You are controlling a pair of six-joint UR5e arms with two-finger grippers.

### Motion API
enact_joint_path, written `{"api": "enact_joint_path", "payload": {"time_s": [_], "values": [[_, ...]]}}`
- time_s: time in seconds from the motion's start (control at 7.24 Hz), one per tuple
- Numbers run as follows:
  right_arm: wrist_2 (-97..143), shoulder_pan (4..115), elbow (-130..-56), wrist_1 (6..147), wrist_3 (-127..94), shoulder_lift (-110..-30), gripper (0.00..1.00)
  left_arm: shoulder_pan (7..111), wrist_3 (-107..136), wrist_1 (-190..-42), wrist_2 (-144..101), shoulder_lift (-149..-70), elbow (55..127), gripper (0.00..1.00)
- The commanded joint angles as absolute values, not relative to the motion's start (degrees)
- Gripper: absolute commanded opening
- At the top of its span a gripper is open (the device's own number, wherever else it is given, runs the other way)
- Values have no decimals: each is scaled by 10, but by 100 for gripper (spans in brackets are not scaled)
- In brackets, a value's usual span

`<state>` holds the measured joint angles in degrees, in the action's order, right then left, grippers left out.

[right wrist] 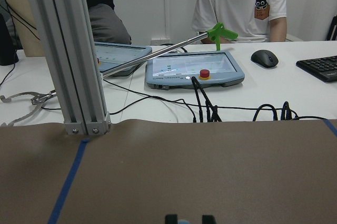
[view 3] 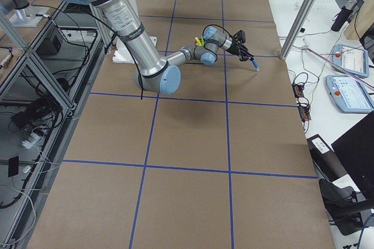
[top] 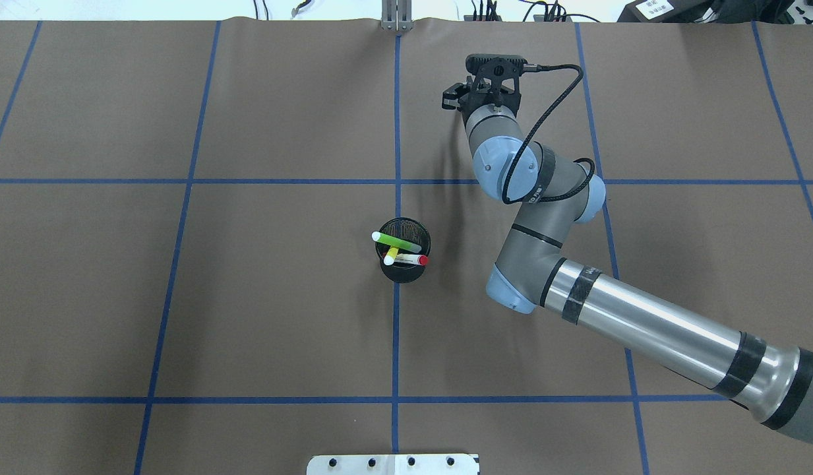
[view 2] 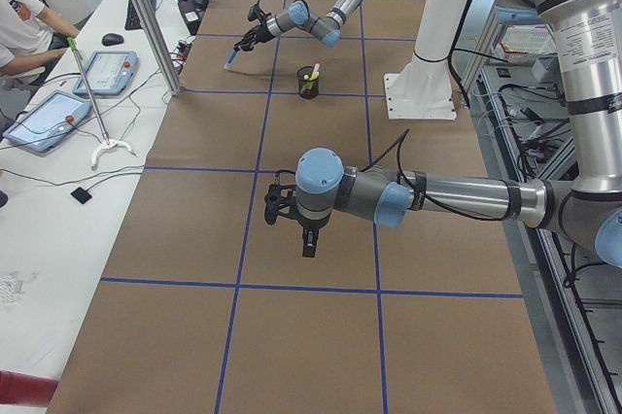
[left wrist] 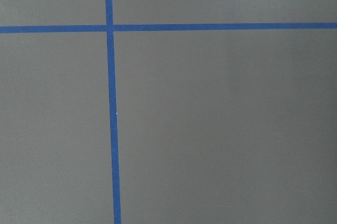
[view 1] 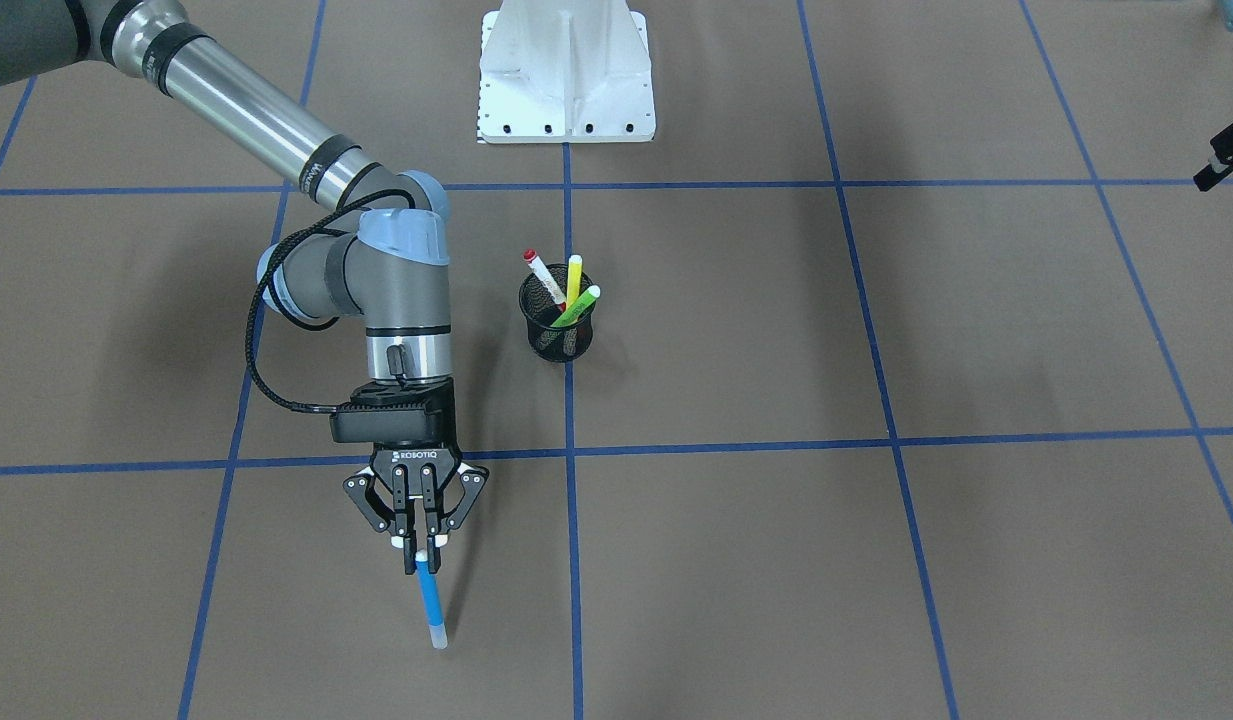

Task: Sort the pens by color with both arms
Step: 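Lower the blue marker onto the table farther from the robot, release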

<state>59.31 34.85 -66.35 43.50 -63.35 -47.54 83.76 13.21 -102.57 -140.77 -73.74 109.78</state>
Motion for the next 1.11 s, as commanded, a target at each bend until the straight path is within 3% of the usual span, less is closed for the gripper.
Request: {"api": "enact_joint_path", "payload": {"time_s": [0.0, 0.14, 0.28, 0.55, 0.97], "values": [[587, 337, -663, 429, -634, -475, 36, 838, 133, -1026, -1408, -737, 1100, 100], [585, 329, -664, 430, -633, -475, 56, 838, 133, -1026, -1408, -737, 1102, 100], [584, 325, -666, 431, -633, -475, 60, 838, 133, -1026, -1408, -737, 1102, 100], [591, 323, -706, 432, -633, -485, 97, 838, 134, -1025, -1408, -740, 1101, 100], [781, 374, -854, 465, -666, -588, 99, 821, 260, -1024, -1407, -807, 1106, 100]]}}
